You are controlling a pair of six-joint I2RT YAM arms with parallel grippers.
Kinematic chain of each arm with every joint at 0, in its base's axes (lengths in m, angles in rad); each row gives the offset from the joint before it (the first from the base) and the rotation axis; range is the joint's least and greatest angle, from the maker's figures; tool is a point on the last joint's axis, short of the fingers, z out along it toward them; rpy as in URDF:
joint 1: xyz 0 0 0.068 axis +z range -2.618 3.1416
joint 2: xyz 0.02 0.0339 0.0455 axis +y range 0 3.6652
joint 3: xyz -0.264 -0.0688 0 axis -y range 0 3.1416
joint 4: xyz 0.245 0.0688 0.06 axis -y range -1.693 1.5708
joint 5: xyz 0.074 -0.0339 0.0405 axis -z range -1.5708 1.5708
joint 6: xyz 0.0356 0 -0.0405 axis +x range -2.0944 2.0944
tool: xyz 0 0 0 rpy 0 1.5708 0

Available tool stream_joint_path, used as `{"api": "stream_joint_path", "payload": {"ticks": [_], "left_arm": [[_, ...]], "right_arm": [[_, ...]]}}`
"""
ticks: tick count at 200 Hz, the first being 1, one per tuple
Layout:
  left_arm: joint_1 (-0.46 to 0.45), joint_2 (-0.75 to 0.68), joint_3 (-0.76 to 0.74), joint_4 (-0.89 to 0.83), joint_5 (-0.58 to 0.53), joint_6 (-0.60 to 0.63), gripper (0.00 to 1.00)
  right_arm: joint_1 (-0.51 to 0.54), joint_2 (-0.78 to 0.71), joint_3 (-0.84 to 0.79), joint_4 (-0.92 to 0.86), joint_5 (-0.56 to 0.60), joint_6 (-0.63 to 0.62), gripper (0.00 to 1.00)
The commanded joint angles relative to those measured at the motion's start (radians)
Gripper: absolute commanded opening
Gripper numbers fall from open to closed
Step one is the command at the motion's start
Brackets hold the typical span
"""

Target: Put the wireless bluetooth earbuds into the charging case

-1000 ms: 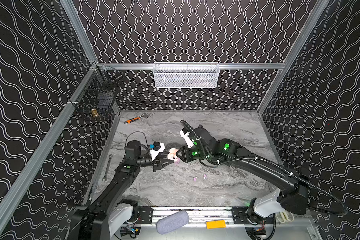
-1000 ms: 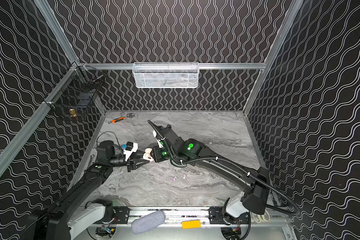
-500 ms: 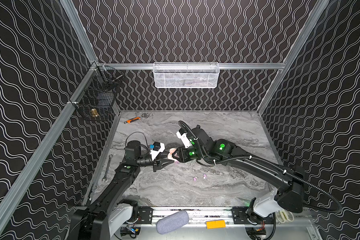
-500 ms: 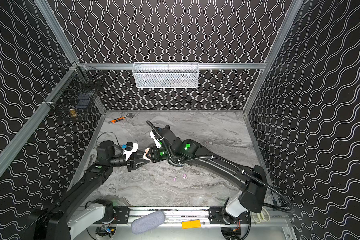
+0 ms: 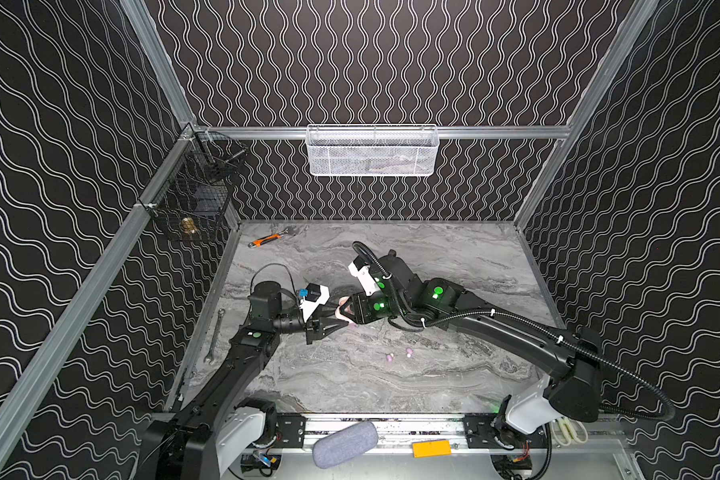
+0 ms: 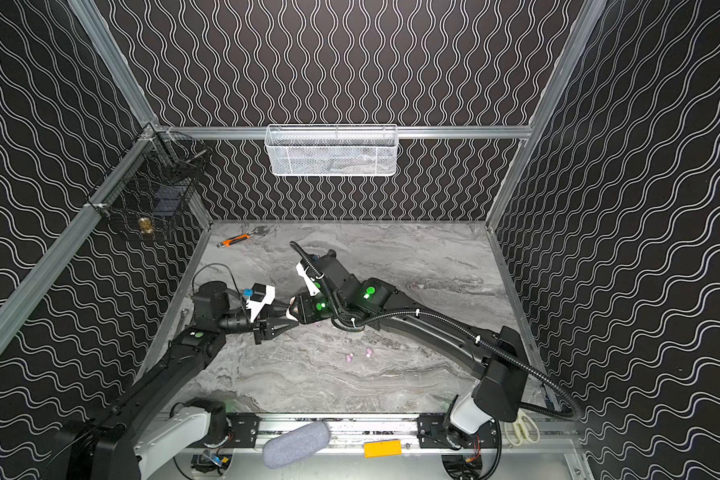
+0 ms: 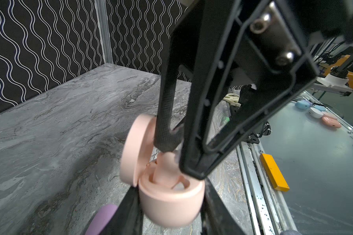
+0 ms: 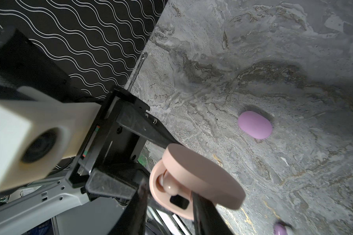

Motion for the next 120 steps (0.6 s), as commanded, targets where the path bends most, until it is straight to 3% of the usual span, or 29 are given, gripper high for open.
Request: {"api": "stream_joint_path", "payload": {"ticks": [1,120], "left_arm": [[-0.002,-0.002,0.007,0.030,0.014,-0.012,0.02],[-0.002,0.000,0.014,0.030,0.017,-0.025,0.01]], "right_arm": [[-0.004,0.006,0.009,0.039,-0.012,0.006,0.38],[-0.002,0.010,0.007,0.013,-0.026,-0.009,0.24]]}}
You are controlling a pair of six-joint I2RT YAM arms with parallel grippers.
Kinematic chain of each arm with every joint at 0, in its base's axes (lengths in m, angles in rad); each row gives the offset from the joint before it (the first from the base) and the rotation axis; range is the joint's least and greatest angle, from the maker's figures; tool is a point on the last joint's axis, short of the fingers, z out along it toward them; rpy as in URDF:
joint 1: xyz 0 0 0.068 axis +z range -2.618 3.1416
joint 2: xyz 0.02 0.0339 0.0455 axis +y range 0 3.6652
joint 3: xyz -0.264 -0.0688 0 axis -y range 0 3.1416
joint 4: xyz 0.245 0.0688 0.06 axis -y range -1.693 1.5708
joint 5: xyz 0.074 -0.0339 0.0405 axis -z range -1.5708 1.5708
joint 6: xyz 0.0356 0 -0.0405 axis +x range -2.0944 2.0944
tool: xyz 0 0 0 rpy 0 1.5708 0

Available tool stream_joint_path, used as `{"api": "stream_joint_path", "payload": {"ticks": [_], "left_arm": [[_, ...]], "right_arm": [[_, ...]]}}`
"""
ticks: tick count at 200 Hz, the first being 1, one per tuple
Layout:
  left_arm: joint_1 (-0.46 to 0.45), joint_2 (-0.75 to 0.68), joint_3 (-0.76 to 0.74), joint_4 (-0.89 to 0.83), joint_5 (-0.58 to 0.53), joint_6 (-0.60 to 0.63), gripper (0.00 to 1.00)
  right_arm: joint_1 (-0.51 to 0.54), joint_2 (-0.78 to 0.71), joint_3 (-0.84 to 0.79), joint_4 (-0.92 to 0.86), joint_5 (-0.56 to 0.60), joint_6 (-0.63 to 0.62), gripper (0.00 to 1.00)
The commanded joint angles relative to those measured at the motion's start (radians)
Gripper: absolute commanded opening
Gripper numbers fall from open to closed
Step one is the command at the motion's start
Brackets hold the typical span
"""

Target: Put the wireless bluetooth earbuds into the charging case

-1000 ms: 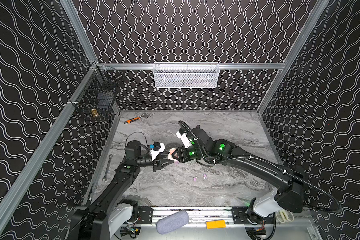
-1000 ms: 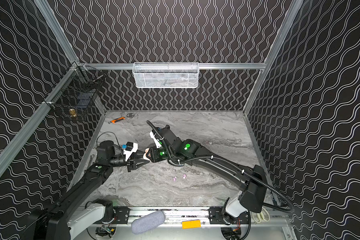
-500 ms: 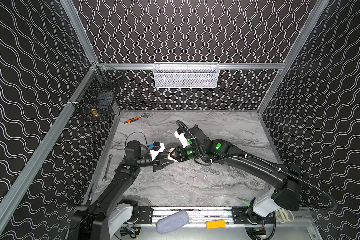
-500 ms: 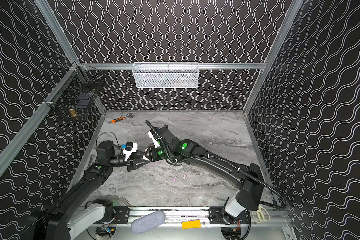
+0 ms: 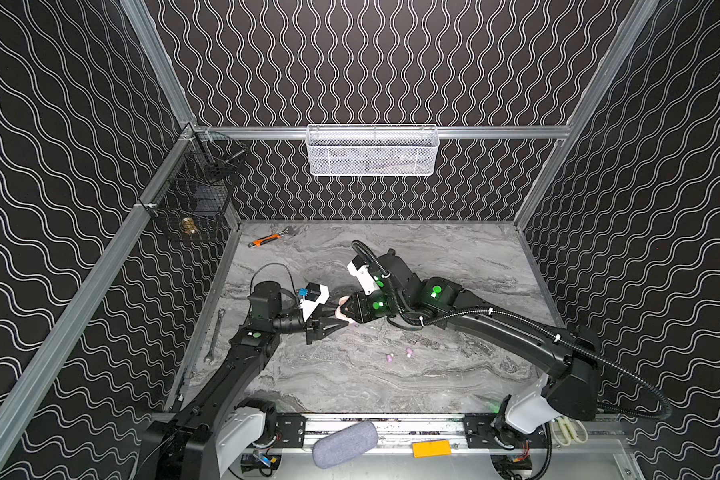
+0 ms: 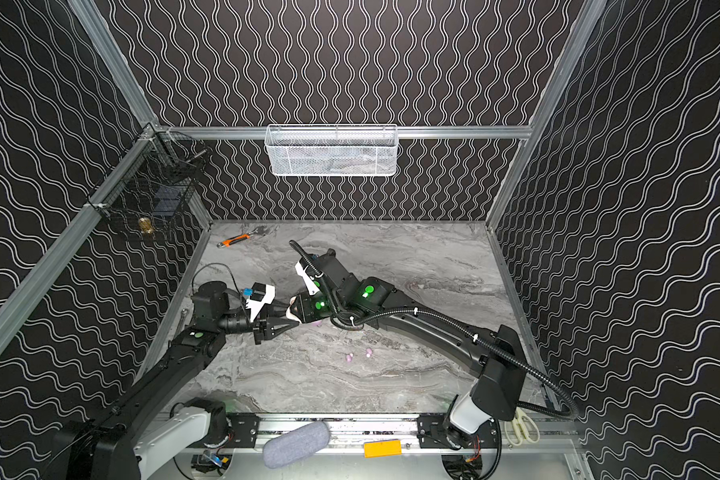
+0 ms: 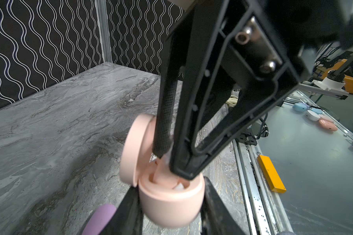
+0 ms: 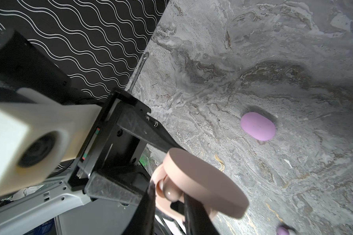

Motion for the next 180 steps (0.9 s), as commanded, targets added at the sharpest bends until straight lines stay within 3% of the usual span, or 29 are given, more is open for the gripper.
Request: {"api": "stream_joint_path", "payload": {"ticks": [1,102,180], "left_arm": [[-0.002,0.001,0.012,0.030,0.017,-0.006,0.01],[-0.003,0.001,0.019,0.030,0.031,-0.022,0.02],[-0.001,0.010,0.027,0.030,0.086,-0.051,0.02]], "right_arm": [[0.002,0.000,0.000,0.007,-0.008,-0.007,0.24],[0.002,-0.023,-0.007,-0.038,0.025,-0.066,0.17],[0.029,-0.034,-0.047,-0.011,0.025,-0.214,0.15]]}}
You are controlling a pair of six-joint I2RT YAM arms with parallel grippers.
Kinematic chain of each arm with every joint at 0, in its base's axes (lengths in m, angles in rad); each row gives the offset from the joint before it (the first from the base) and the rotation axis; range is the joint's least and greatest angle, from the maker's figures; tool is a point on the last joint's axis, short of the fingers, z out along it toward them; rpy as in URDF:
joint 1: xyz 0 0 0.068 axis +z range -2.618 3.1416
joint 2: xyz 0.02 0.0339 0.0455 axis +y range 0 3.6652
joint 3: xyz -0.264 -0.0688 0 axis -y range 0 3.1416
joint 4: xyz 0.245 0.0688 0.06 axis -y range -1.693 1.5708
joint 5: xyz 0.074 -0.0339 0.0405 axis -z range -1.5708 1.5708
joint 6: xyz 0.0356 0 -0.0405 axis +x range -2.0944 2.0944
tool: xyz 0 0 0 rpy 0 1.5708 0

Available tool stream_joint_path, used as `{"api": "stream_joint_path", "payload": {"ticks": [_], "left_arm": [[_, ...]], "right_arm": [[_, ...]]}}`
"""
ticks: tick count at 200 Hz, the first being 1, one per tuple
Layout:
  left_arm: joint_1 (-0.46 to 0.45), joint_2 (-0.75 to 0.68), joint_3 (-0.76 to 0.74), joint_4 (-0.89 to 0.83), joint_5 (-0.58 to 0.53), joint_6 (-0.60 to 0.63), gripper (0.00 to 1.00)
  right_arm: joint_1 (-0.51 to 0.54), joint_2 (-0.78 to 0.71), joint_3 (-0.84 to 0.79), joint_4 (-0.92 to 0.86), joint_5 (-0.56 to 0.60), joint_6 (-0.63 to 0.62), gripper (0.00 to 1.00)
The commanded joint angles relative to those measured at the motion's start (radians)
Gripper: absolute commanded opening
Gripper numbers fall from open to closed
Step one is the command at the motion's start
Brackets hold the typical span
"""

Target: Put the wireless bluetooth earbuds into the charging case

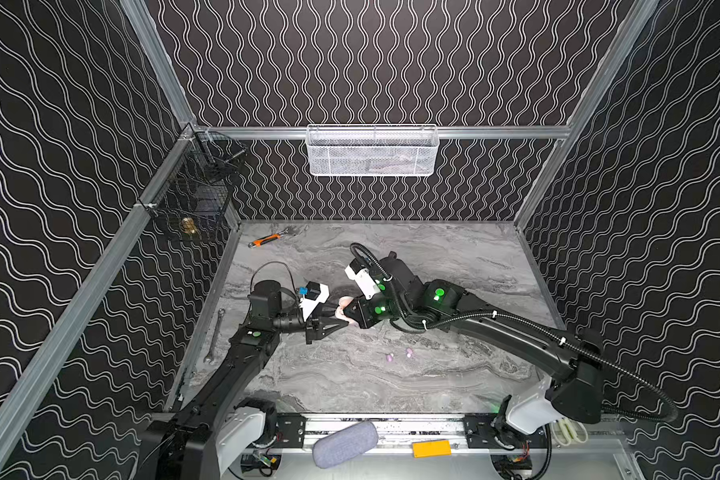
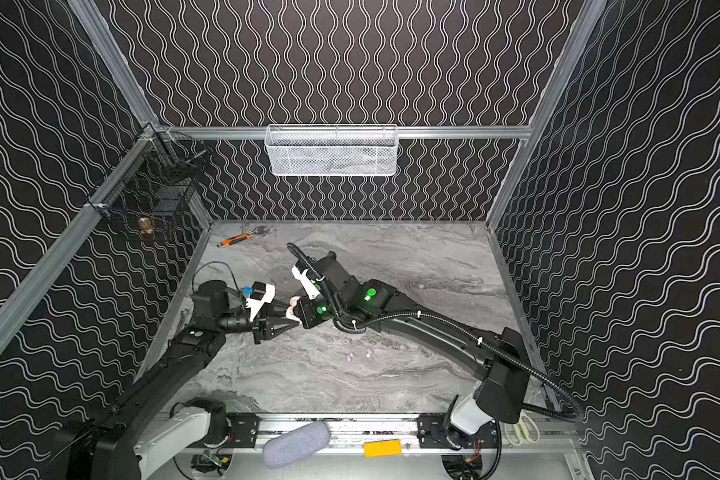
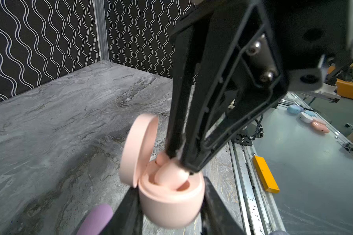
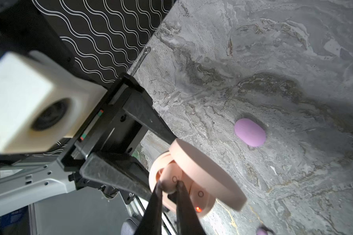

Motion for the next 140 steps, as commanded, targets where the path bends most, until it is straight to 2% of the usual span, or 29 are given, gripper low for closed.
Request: {"api": "stream_joint_path", "payload": {"ticks": [1,41,66,140], "left_arm": [[-0.001,0.006,0.017,0.051,0.067,-0.023,0.02],[-0.003,0.014,0.025,0.050,0.100,-0.033,0.03],[-0.002,0.015,0.023,0.050,0.095,-0.029,0.02],[-0.004,0.007,0.013,0.051,0.051,0.001,0.03]], "right_arm": [[0.007,-0.010,-0.023,-0.005,0.003,-0.066,0.15],[0.007,-0.024,-0.055,0.011,0.015,-0.093,0.16],[0.003,-0.022,-0.048,0.009,0.006,-0.069,0.28],[-0.016,-0.029,-0.021,0.046,-0.084,0.013,0.26]]}}
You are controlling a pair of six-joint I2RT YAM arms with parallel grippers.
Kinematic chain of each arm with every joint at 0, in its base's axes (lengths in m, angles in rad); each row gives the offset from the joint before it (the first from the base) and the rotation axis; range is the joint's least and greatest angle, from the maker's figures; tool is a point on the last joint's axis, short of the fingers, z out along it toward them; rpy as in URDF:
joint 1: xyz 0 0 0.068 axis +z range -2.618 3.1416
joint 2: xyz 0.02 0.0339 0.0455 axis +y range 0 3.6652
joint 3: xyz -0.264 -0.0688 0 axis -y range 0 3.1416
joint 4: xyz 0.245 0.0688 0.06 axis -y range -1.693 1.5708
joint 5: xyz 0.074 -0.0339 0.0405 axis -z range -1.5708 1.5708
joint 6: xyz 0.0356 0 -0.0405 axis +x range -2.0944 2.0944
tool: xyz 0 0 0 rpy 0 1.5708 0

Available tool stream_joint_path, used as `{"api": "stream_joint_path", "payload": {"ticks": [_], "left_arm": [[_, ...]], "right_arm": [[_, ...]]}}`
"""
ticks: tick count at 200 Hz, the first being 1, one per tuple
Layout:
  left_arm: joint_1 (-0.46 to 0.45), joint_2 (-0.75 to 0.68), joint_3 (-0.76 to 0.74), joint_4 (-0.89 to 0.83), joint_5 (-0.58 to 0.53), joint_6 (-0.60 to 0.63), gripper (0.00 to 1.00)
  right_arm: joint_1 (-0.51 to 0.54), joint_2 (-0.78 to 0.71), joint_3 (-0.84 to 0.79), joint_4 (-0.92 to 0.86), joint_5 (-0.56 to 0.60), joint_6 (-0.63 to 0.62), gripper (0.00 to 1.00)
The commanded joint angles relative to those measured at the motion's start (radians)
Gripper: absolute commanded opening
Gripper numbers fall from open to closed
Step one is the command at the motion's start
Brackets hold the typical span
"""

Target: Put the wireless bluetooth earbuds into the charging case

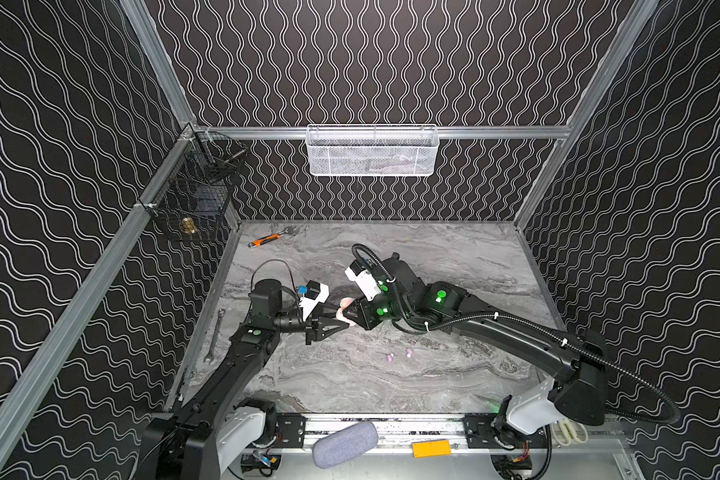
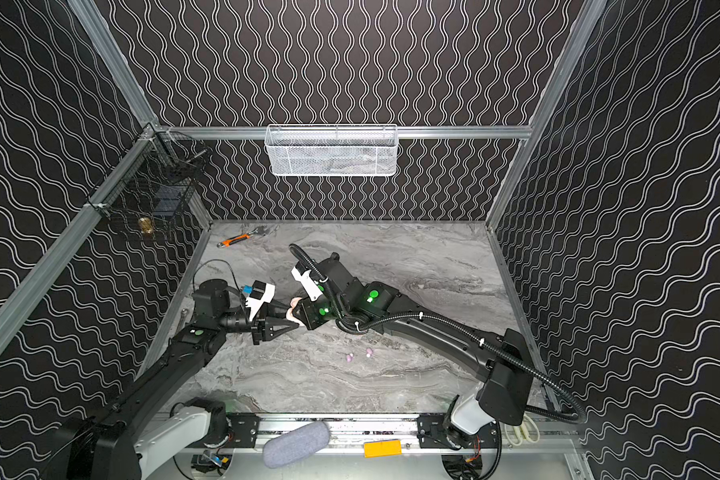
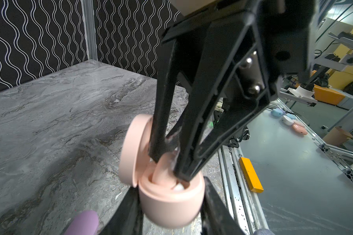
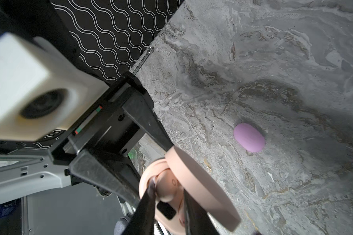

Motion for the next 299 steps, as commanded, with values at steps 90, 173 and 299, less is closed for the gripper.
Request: {"api": "stream_joint_path", "payload": {"ticks": [90,173,299], "left_arm": [[-0.009,-0.017,-0.007,0.053,-0.044,0.042,0.02],[-0.010,-0.018,-0.007,0.053,-0.046,0.046,0.02],[-0.011,0.003,0.015,0.052,0.067,-0.009,0.02]], "right_arm": [[-0.002,0.039,0.079,-0.061,-0.050,0.068,0.24],[-0.012,0.032,0.082,-0.084,-0.015,0.079,0.21],[-0.007,-0.029,-0.027,-0.024,0.012,-0.102,0.13]]}}
